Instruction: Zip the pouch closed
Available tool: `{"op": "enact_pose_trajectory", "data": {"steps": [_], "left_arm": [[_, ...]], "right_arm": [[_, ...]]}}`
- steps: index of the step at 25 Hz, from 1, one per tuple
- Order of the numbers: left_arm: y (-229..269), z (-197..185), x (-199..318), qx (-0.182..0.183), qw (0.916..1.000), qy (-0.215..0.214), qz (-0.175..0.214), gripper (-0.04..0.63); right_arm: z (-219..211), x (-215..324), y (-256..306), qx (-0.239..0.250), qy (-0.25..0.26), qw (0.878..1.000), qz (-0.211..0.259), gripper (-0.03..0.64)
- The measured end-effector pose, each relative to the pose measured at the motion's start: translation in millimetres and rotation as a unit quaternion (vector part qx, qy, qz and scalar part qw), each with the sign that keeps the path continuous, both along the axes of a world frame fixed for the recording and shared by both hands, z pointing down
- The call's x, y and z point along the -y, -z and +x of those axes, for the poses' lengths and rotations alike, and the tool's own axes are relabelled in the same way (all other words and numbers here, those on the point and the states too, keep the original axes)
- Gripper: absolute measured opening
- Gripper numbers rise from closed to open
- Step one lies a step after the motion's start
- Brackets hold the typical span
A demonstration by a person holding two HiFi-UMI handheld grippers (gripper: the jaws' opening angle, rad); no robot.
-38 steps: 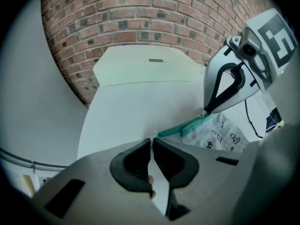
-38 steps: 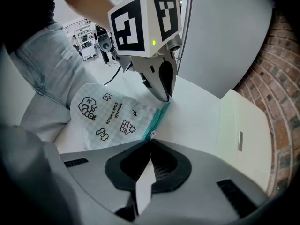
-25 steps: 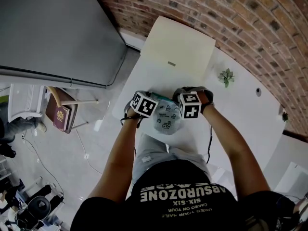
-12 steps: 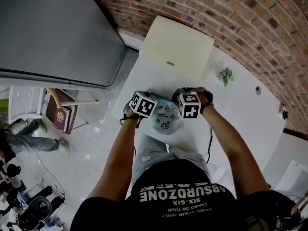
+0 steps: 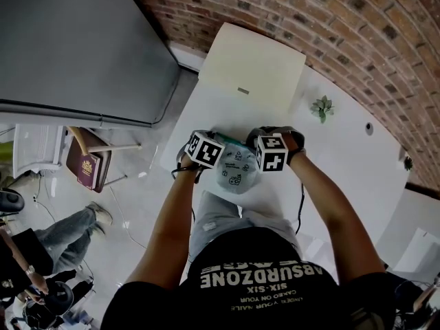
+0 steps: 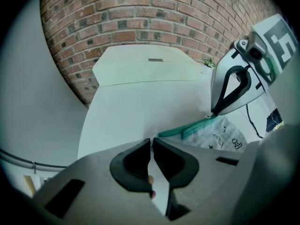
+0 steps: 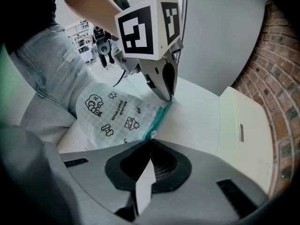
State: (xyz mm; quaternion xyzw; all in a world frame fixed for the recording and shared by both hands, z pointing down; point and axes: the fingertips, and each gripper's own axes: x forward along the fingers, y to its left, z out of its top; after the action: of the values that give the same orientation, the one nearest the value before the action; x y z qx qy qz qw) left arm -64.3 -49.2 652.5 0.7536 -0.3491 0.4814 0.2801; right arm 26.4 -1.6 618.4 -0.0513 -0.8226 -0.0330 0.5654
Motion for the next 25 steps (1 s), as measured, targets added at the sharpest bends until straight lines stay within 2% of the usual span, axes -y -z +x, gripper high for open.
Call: {"op": "enact_pose_trajectory", "data": {"steps": [25], "left_arm": [[-0.7, 0.6, -0.4, 0.002, 1.0000, 0.002, -0.004, 0.025]], "right_arm": [[18.8, -1.4, -4.4, -0.001, -0.013, 1.000, 0.010, 0.000]]}}
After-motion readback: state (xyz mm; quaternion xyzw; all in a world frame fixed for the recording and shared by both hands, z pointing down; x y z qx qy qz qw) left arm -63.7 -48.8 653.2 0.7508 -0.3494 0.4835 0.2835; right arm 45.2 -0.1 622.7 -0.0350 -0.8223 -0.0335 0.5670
